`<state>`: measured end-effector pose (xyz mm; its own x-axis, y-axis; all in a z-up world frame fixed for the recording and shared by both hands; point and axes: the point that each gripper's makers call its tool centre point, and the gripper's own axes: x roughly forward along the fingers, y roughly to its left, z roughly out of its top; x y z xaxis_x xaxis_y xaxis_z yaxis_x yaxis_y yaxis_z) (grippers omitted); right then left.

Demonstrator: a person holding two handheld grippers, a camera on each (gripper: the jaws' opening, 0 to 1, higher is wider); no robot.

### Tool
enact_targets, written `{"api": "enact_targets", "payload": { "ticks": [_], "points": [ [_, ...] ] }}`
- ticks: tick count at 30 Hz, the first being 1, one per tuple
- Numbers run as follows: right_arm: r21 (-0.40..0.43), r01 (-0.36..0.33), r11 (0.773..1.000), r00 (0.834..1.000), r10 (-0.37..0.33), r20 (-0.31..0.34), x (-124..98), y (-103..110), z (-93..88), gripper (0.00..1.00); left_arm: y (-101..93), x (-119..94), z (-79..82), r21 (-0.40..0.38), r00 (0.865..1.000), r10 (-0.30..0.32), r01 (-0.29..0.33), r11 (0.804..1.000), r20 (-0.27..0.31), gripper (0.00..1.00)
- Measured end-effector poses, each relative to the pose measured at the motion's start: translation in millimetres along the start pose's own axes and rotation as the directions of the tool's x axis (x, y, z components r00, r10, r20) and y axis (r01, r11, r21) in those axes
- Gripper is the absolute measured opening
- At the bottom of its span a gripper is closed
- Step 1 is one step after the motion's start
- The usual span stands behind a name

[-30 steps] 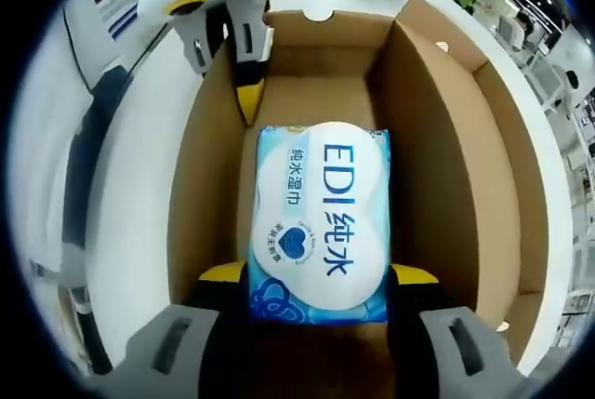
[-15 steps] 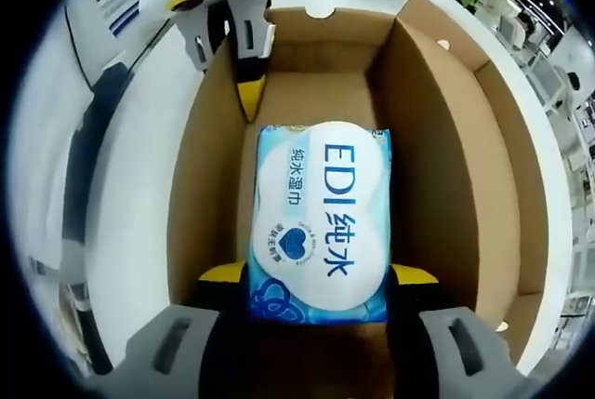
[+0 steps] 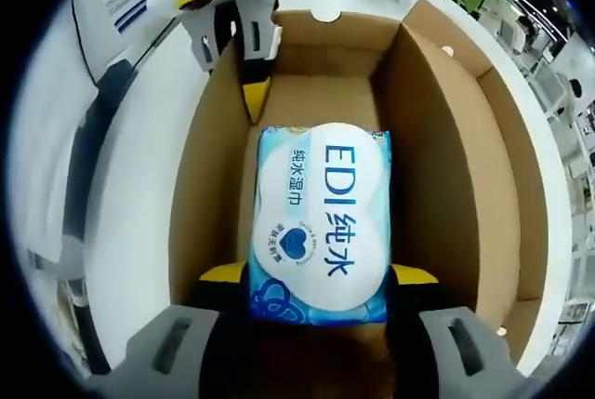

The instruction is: Operate the shoe box by opening the lid, removing the specified soft item, and placing it in the target area until the item is outside and the box remains undamaged.

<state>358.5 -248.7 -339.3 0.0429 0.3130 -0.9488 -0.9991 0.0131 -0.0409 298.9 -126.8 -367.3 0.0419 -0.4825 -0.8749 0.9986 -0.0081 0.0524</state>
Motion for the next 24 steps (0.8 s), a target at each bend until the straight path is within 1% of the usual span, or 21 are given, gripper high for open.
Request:
{"api": "enact_targets", "payload": {
  "ticks": [8, 10, 12, 16, 17, 18, 19, 20, 21, 22, 24],
  "points": [
    [0.001, 0.004, 1.000, 1.000, -0.004, 0.008, -0.1, -0.1, 0.0, 0.58, 0.3, 0.2, -0.1, -0.004, 1.000, 0.002, -0.002, 1.000, -0.005, 0.02],
    [0.014, 0.005, 1.000, 1.000, -0.005, 0.008, 0.0, 0.5, 0.2, 0.58, -0.3, -0.1, 0.1, -0.011, 1.000, 0.000, 0.000, 1.000, -0.006, 0.02],
    [0.013, 0.007, 1.000, 1.000, -0.007, 0.012, -0.1, 0.5, 0.2, 0.58, -0.6, -0.1, 0.1, 0.002, 1.000, -0.001, 0.001, 1.000, -0.004, 0.03],
    [0.018, 0.008, 1.000, 1.000, -0.008, 0.018, -0.1, 0.4, 0.5, 0.58, -1.1, -0.6, 0.5, -0.007, 1.000, -0.005, 0.005, 1.000, -0.006, 0.05],
    [0.019, 0.008, 1.000, 1.000, -0.008, 0.018, -0.1, 0.4, 0.5, 0.58, -1.8, -1.0, 0.6, -0.014, 1.000, -0.007, 0.007, 1.000, -0.007, 0.06],
    [0.019, 0.008, 1.000, 1.000, -0.009, 0.018, -0.1, 0.4, 0.6, 0.58, -3.9, -1.6, 1.2, -0.033, 1.000, -0.015, 0.015, 0.999, -0.005, 0.11],
    [0.020, 0.008, 1.000, 1.000, -0.009, 0.018, -0.1, 0.4, 0.6, 0.58, -10.3, -1.1, 4.7, -0.091, 0.999, -0.042, 0.044, 0.995, 0.018, 0.17],
    [0.020, 0.009, 1.000, 1.000, -0.009, 0.017, 0.0, 0.4, 0.6, 0.59, -12.2, -1.1, 5.6, -0.114, 0.998, -0.050, 0.052, 0.992, 0.025, 0.21],
    [0.020, 0.010, 1.000, 1.000, -0.010, 0.017, 0.1, 0.3, 0.5, 0.59, -8.6, -2.4, 5.9, -0.105, 0.999, -0.037, 0.039, 0.994, 0.021, 0.25],
    [0.021, 0.010, 1.000, 1.000, -0.011, 0.016, 0.1, 0.2, 0.4, 0.59, -8.8, -2.8, 6.4, -0.111, 0.999, -0.038, 0.040, 0.993, 0.024, 0.25],
    [0.022, 0.011, 1.000, 1.000, -0.012, 0.017, 0.1, 0.2, 0.5, 0.59, -9.8, -5.7, 10.8, -0.131, 0.997, -0.046, 0.053, 0.990, 0.054, 0.27]
  ]
}}
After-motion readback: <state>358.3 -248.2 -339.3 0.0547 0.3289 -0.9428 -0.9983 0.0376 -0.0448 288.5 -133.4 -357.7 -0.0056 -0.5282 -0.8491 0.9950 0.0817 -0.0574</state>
